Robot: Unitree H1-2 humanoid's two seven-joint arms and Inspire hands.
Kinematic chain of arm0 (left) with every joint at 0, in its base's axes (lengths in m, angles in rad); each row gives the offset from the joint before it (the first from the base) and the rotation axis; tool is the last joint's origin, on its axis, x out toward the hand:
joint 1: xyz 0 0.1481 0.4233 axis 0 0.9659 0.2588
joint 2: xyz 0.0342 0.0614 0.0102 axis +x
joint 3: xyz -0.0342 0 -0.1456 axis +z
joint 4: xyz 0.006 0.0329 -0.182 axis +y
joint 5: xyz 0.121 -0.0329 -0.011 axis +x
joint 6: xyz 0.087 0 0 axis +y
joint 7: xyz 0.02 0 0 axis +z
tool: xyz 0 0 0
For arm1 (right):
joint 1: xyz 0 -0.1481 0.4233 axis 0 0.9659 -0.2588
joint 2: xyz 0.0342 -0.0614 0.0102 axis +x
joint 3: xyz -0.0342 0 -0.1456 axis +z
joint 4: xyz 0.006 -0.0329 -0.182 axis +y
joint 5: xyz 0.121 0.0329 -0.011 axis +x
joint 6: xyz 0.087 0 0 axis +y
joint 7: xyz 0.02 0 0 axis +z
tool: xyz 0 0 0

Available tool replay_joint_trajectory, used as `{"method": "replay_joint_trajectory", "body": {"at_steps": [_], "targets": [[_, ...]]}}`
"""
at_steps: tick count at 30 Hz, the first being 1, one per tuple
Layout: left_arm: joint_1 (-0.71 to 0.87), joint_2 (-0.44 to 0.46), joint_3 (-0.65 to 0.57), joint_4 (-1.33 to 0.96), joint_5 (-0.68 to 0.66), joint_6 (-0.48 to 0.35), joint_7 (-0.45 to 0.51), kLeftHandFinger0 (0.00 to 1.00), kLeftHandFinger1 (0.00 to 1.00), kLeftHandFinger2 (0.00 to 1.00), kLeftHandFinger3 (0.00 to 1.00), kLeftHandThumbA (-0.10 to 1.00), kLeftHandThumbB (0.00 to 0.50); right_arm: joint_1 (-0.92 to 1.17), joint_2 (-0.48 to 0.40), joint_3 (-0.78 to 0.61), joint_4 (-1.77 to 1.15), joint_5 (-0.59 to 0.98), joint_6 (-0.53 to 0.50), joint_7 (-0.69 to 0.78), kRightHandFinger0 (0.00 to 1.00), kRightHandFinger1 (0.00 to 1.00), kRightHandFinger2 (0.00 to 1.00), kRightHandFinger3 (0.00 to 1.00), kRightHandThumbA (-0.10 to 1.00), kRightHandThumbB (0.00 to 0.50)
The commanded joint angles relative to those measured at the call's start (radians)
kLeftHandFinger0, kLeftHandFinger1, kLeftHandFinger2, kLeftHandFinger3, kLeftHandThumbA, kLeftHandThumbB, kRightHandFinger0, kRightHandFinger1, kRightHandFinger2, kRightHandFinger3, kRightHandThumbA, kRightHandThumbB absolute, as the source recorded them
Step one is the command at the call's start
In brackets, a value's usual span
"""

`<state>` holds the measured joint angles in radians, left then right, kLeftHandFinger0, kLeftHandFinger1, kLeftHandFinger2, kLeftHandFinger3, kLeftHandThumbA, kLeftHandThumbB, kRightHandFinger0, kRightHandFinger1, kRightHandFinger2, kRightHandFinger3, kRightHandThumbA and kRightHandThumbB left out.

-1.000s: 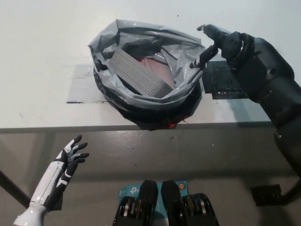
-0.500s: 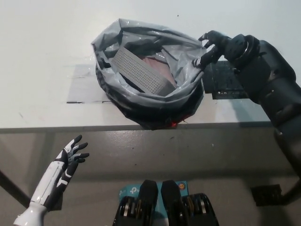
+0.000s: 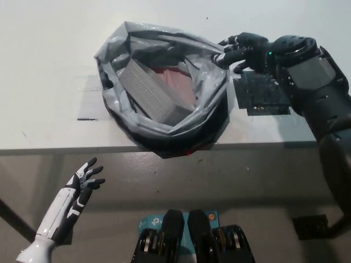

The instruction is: Use the right hand to pick up a small rectangular container and put it into a plastic bag and lift the bag

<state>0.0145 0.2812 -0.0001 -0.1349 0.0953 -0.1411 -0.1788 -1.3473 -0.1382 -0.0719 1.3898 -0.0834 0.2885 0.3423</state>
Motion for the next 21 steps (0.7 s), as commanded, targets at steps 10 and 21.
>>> {"method": "replay_joint_trajectory", "body": {"at_steps": [10, 21], "targets": [[-0.031, 0.034, -0.001, -0.019, 0.009, -0.026, -0.017, 0.85, 0.82, 0.92, 1.00, 1.00, 0.124, -0.071, 0.031, -0.252, -0.022, 0.250, 0.072, -0.002, 0.00, 0.01, 0.43, 0.47, 0.27, 0.123], [-0.020, 0.028, -0.001, -0.010, 0.007, -0.027, -0.014, 0.85, 0.82, 0.92, 1.00, 1.00, 0.135, -0.197, 0.145, -0.456, -0.235, 0.453, 0.181, -0.111, 0.00, 0.08, 0.55, 0.70, 0.04, 0.165]]}}
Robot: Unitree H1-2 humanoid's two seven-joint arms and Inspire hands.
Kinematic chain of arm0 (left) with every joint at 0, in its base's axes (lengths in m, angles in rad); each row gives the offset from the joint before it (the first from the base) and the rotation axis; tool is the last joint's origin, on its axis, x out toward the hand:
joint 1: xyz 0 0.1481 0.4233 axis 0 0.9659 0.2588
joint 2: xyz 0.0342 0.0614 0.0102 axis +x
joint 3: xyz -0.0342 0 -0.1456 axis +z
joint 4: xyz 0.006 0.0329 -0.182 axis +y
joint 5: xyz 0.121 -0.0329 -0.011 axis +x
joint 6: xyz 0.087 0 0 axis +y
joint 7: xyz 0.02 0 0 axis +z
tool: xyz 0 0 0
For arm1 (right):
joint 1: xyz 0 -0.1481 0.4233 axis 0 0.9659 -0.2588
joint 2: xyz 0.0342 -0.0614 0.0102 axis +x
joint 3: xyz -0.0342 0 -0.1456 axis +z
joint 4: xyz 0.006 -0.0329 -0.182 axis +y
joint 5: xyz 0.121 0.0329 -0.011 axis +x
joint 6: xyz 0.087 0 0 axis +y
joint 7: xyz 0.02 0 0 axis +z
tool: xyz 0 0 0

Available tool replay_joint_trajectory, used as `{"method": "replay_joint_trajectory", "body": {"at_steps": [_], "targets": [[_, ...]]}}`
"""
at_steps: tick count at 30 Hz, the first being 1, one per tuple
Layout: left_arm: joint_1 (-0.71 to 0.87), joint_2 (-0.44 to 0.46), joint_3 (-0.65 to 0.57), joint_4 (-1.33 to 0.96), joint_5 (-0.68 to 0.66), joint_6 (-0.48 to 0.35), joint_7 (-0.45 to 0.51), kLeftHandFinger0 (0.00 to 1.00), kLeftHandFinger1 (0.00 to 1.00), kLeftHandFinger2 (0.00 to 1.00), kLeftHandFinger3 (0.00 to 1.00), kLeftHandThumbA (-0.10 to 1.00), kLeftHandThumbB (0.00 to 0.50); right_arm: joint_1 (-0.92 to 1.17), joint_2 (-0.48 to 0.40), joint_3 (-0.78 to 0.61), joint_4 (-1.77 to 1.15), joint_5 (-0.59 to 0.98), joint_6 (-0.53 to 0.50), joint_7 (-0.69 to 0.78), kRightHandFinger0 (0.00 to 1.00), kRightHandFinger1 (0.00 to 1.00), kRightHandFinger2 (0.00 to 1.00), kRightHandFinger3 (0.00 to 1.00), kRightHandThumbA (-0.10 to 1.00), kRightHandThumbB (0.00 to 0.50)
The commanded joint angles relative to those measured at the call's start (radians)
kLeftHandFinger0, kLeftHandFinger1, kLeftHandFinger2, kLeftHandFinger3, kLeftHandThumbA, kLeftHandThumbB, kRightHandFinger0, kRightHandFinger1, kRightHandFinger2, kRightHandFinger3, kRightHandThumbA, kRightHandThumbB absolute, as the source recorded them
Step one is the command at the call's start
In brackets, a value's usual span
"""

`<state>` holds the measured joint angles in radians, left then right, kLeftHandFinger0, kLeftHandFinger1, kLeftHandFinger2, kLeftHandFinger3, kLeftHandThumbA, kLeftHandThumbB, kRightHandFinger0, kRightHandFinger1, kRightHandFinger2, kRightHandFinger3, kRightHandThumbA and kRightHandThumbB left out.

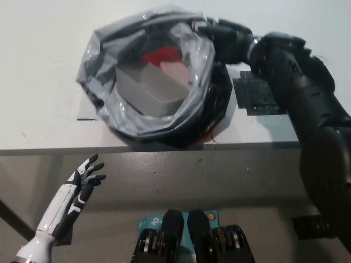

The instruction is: Use the right hand to pick up a small rectangular container and put it into a plastic bag and lift the bag

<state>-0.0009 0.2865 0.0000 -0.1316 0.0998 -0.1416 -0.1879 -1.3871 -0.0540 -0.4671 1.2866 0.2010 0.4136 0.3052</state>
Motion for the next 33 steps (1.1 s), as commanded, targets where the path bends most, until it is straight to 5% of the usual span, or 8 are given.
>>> {"method": "replay_joint_trajectory", "body": {"at_steps": [1, 6, 9, 18, 22, 33], "targets": [[-0.003, 0.024, -0.001, -0.015, 0.002, -0.025, -0.006, 0.85, 0.82, 0.92, 1.00, 1.00, 0.140, -0.164, 0.071, -0.068, -0.147, 0.188, 0.056, -0.082, 0.00, 0.11, 0.58, 0.70, 0.03, 0.169], [0.003, 0.019, -0.002, -0.014, -0.003, -0.030, -0.006, 0.84, 0.82, 0.92, 1.00, 1.00, 0.138, -0.195, 0.128, -0.100, -0.246, 0.297, 0.056, -0.196, 0.00, 0.19, 0.67, 0.77, -0.09, 0.157], [0.017, 0.020, -0.002, -0.022, -0.007, -0.024, -0.010, 0.84, 0.82, 0.92, 1.00, 1.00, 0.153, -0.230, 0.147, -0.097, -0.260, 0.349, 0.056, -0.255, 0.00, 0.21, 0.70, 1.00, -0.10, 0.165], [0.024, 0.018, -0.007, -0.009, -0.003, -0.045, -0.009, 0.81, 0.81, 0.91, 1.00, 1.00, 0.151, -0.293, 0.152, -0.062, -0.283, 0.458, 0.056, -0.318, 0.00, 0.22, 0.72, 1.00, -0.10, 0.115], [0.047, 0.021, -0.006, -0.011, 0.005, -0.054, -0.007, 0.83, 0.81, 0.92, 1.00, 1.00, 0.127, -0.325, 0.151, -0.051, -0.307, 0.515, 0.056, -0.377, 0.00, 0.25, 0.77, 1.00, -0.10, 0.150], [0.040, 0.013, -0.015, 0.001, 0.006, -0.061, -0.006, 0.81, 0.80, 0.90, 1.00, 1.00, 0.128, -0.402, 0.119, -0.008, -0.254, 0.552, 0.056, -0.398, 0.00, 0.37, 0.81, 1.00, -0.10, 0.126]]}}
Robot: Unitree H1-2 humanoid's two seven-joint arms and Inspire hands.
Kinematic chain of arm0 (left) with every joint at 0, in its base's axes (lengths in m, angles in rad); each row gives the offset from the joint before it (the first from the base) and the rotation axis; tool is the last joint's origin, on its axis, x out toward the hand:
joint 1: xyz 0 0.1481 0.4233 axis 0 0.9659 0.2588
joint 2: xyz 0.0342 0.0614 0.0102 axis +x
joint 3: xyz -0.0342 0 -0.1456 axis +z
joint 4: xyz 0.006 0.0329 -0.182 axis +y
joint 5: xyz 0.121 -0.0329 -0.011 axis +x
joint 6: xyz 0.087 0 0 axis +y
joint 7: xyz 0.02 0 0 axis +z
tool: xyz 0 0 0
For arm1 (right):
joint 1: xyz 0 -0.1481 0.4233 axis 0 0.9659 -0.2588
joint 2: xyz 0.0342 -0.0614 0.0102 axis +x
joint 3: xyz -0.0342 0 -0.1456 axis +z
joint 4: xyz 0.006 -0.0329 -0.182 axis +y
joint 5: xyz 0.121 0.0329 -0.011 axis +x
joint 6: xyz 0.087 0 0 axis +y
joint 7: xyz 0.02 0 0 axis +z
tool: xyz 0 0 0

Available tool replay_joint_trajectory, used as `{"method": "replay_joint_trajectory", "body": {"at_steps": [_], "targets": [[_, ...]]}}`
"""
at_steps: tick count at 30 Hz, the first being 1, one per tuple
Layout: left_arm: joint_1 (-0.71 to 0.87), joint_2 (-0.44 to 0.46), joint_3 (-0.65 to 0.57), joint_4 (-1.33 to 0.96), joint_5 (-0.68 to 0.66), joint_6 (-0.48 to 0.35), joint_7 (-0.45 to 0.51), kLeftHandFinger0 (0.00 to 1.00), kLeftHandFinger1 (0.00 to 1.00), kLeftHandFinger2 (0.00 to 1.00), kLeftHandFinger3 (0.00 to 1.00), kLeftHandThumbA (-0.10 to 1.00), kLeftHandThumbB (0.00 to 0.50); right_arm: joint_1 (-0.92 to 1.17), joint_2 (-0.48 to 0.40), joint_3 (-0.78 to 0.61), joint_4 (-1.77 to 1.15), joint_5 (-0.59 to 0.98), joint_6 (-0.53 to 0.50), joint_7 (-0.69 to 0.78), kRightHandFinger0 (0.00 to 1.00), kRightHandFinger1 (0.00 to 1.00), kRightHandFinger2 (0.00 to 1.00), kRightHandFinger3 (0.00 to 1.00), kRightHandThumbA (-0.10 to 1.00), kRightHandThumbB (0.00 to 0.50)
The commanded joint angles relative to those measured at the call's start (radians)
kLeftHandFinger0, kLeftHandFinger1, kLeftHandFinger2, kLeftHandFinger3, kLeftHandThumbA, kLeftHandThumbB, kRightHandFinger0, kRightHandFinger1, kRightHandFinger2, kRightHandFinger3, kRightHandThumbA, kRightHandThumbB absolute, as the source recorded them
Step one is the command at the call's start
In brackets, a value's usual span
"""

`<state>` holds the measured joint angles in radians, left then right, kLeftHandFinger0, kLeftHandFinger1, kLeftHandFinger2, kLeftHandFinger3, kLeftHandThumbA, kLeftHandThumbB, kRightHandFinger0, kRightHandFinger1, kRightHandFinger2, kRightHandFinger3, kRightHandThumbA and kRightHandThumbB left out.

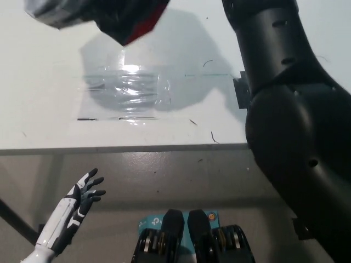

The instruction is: Use the right hand to pick up a small rectangular container and put it into a plastic bag and lift the bag

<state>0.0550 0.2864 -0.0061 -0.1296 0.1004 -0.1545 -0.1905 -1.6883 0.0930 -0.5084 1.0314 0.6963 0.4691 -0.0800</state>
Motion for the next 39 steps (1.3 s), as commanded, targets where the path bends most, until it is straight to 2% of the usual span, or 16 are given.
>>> {"method": "replay_joint_trajectory", "body": {"at_steps": [1, 3, 6, 12, 16, 17, 19, 20, 24, 30, 33, 34, 35, 36, 37, 39], "targets": [[-0.015, 0.013, -0.009, -0.002, 0.005, -0.047, -0.004, 0.81, 0.80, 0.90, 1.00, 1.00, 0.127, -0.096, -0.028, 0.041, 0.004, 0.048, 0.001, -0.010, 0.00, 0.36, 0.79, 1.00, -0.10, 0.130], [-0.009, 0.013, -0.011, -0.009, 0.005, -0.040, -0.004, 0.81, 0.80, 0.90, 1.00, 1.00, 0.127, -0.077, -0.027, 0.057, 0.009, 0.034, 0.001, 0.006, 0.00, 0.35, 0.78, 0.99, -0.10, 0.134], [-0.006, 0.018, -0.013, -0.007, -0.003, -0.041, -0.010, 0.81, 0.80, 0.90, 1.00, 1.00, 0.138, -0.040, -0.031, 0.091, 0.064, -0.002, 0.001, 0.059, 0.00, 0.25, 0.67, 1.00, -0.10, 0.104], [-0.013, 0.020, -0.018, -0.012, -0.007, -0.031, -0.015, 0.80, 0.80, 0.90, 1.00, 1.00, 0.147, 0.025, -0.033, 0.125, 0.140, -0.062, -0.028, 0.084, 0.00, 0.15, 0.63, 0.93, -0.10, 0.113], [-0.016, 0.020, -0.018, -0.025, -0.005, -0.014, -0.013, 0.81, 0.80, 0.90, 1.00, 1.00, 0.153, 0.051, -0.032, 0.126, 0.212, -0.076, -0.082, 0.093, 0.00, 0.13, 0.64, 1.00, -0.10, 0.113], [-0.020, 0.022, -0.019, -0.023, 0.000, -0.020, -0.012, 0.81, 0.80, 0.90, 1.00, 1.00, 0.141, 0.057, -0.032, 0.132, 0.226, -0.085, -0.093, 0.104, 0.00, 0.11, 0.63, 0.80, -0.10, 0.111], [-0.024, 0.025, -0.023, -0.022, 0.012, -0.028, -0.012, 0.80, 0.80, 0.90, 1.00, 1.00, 0.141, 0.064, -0.032, 0.149, 0.244, -0.107, -0.105, 0.120, 0.00, 0.10, 0.62, 0.60, -0.10, 0.106], [-0.025, 0.029, -0.026, -0.025, 0.019, -0.027, -0.013, 0.80, 0.80, 0.90, 1.00, 1.00, 0.141, 0.071, -0.030, 0.167, 0.257, -0.126, -0.114, 0.134, 0.00, 0.09, 0.61, 0.58, -0.10, 0.100], [-0.026, 0.034, -0.036, -0.031, 0.035, -0.024, -0.014, 0.80, 0.79, 0.90, 1.00, 1.00, 0.156, 0.096, -0.013, 0.218, 0.300, -0.177, -0.133, 0.163, 0.00, 0.10, 0.62, 0.77, -0.10, 0.127], [-0.029, 0.035, -0.040, -0.041, 0.037, -0.019, -0.016, 0.79, 0.79, 0.91, 1.00, 1.00, 0.152, 0.115, 0.005, 0.238, 0.341, -0.208, -0.164, 0.138, 0.00, 0.04, 0.56, 0.82, -0.10, 0.137], [-0.029, 0.039, -0.039, -0.046, 0.050, -0.023, -0.015, 0.79, 0.79, 0.90, 1.00, 1.00, 0.157, 0.123, 0.002, 0.294, 0.354, -0.272, -0.174, 0.136, 0.00, 0.08, 0.61, 0.82, 0.01, 0.143], [-0.030, 0.039, -0.039, -0.048, 0.052, -0.021, -0.016, 0.78, 0.78, 0.90, 1.00, 1.00, 0.161, 0.123, -0.002, 0.312, 0.357, -0.292, -0.174, 0.136, 0.07, 0.23, 0.81, 1.00, 0.10, 0.164], [-0.032, 0.039, -0.038, -0.050, 0.055, -0.018, -0.016, 0.78, 0.78, 0.90, 1.00, 1.00, 0.161, 0.122, -0.006, 0.330, 0.359, -0.308, -0.176, 0.135, 0.08, 0.29, 0.83, 1.00, 0.17, 0.170], [-0.032, 0.038, -0.039, -0.052, 0.057, -0.013, -0.017, 0.78, 0.78, 0.90, 1.00, 1.00, 0.174, 0.117, -0.014, 0.372, 0.360, -0.345, -0.165, 0.137, 0.84, 1.00, 1.00, 1.00, 0.49, 0.279], [-0.030, 0.037, -0.039, -0.054, 0.057, -0.011, -0.018, 0.78, 0.78, 0.90, 1.00, 1.00, 0.177, 0.114, -0.020, 0.409, 0.360, -0.377, -0.156, 0.143, 1.00, 1.00, 1.00, 1.00, 0.52, 0.283], [-0.024, 0.038, -0.039, -0.057, 0.062, -0.011, -0.018, 0.78, 0.78, 0.90, 1.00, 1.00, 0.185, 0.115, -0.031, 0.510, 0.358, -0.462, -0.185, 0.176, 1.00, 1.00, 1.00, 1.00, 0.65, 0.343]]}}
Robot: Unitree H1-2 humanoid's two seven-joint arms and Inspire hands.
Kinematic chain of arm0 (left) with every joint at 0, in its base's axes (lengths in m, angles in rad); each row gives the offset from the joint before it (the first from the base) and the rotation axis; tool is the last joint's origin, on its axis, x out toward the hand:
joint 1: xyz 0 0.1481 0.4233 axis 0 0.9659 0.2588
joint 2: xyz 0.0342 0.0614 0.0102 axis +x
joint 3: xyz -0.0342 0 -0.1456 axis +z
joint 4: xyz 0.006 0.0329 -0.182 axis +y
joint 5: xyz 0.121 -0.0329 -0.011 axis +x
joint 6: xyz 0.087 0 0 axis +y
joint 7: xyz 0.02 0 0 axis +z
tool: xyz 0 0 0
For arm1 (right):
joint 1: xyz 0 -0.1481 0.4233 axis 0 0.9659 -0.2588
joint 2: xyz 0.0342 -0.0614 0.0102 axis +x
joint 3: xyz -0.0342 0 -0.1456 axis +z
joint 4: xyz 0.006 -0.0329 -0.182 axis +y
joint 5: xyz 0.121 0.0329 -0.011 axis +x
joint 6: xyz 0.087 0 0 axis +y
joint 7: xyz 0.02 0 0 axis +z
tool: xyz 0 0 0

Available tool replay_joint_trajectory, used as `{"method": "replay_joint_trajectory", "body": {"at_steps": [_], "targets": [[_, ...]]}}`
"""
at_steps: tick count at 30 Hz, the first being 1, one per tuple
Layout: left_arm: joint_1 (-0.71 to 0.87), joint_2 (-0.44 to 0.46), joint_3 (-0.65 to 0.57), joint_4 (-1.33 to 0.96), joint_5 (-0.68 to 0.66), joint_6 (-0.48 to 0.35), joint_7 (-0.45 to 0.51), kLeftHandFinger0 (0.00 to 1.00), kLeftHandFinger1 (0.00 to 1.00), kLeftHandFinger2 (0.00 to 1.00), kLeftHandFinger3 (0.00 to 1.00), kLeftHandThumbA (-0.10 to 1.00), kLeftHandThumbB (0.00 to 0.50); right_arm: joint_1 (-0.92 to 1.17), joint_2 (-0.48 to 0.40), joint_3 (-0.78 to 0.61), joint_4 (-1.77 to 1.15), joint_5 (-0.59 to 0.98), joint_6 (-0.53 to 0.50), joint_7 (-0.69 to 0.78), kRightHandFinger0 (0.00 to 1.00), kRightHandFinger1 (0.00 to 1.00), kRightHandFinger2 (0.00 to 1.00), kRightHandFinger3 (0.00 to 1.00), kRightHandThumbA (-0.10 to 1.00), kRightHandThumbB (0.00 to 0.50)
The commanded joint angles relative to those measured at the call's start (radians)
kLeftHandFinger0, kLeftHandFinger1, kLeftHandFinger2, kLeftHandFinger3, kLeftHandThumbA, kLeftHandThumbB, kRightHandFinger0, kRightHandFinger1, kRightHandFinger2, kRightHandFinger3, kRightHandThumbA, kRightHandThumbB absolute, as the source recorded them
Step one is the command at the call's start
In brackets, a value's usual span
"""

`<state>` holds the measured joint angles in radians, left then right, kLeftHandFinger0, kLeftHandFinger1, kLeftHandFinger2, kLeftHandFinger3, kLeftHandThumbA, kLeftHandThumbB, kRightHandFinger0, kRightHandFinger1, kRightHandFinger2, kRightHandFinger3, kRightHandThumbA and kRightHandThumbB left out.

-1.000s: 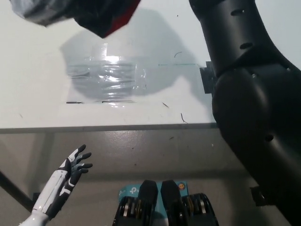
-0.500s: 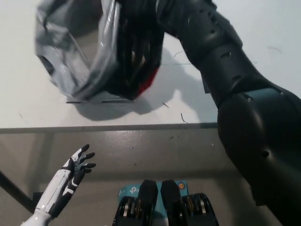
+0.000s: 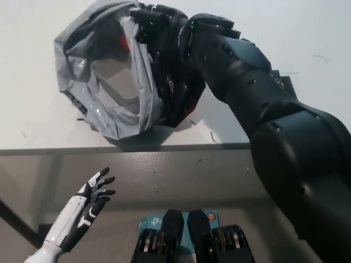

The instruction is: Use the right hand to pick up a small rectangular container and put it into a plastic bag and lift the bag

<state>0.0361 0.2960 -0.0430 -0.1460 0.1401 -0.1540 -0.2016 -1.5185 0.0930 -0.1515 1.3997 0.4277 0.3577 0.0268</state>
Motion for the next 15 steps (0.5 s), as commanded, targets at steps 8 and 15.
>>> {"method": "replay_joint_trajectory", "body": {"at_steps": [8, 15], "targets": [[0.013, 0.030, -0.004, -0.051, 0.044, -0.003, -0.006, 0.77, 0.78, 0.89, 1.00, 1.00, 0.158, -0.062, -0.073, 0.315, -0.029, -0.298, -0.132, 0.095, 1.00, 1.00, 1.00, 1.00, 0.69, 0.398], [0.038, 0.021, 0.000, -0.053, 0.035, -0.006, -0.001, 0.78, 0.78, 0.89, 1.00, 1.00, 0.161, -0.063, -0.098, 0.378, -0.049, -0.369, -0.181, 0.078, 1.00, 1.00, 1.00, 1.00, 0.80, 0.431]]}}
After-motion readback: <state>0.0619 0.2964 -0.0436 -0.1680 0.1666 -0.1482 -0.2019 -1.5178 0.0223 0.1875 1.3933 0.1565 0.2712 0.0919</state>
